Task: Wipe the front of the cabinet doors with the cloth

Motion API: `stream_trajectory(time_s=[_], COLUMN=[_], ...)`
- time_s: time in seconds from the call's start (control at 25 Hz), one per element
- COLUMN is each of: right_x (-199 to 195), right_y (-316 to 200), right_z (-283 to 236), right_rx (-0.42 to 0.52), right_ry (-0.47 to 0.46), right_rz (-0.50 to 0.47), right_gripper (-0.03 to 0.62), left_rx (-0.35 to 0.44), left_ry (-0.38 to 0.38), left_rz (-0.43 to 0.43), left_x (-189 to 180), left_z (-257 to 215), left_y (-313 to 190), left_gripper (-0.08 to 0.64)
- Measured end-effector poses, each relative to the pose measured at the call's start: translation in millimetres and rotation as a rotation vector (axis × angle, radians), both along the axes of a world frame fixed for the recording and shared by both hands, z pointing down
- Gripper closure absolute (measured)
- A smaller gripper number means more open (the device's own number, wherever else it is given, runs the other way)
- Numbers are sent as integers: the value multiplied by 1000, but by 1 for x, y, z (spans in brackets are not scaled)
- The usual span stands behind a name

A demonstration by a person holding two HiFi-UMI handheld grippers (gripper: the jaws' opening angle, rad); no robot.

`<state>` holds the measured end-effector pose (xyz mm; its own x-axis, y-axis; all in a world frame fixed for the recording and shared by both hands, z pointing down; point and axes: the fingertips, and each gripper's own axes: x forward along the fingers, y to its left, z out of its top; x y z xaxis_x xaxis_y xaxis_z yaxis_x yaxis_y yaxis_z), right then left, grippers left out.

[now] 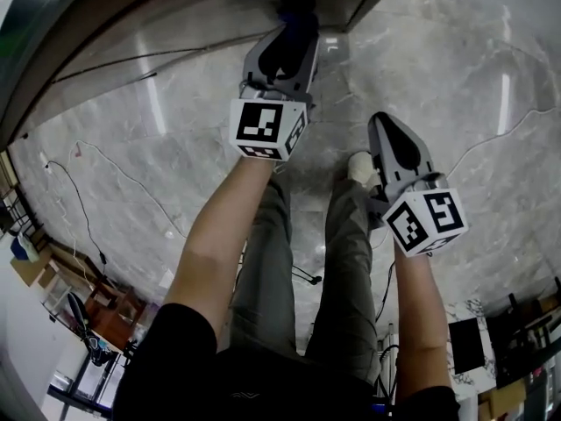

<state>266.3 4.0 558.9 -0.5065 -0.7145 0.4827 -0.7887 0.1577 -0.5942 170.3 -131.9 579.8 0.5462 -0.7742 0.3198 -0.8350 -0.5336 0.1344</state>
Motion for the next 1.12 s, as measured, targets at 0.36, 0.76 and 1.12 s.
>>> stream_trajectory(time_s=[0.36, 0.76, 1.12], right_x=[60, 61, 39], right_y=[3, 4, 7], right_z=[2, -36, -81], right_rx=[-1, 18, 4], right_ry=[-8, -55, -51], right_rz=[89, 158, 151], right_gripper=[551, 551, 551], left_rx=[-22, -54, -98], left_ry=[34, 2, 11], left_rz=[71, 161, 166], left_x=[77, 76, 44], left_z=[4, -25, -75], left_y=[10, 40, 61], left_gripper=[428, 428, 428])
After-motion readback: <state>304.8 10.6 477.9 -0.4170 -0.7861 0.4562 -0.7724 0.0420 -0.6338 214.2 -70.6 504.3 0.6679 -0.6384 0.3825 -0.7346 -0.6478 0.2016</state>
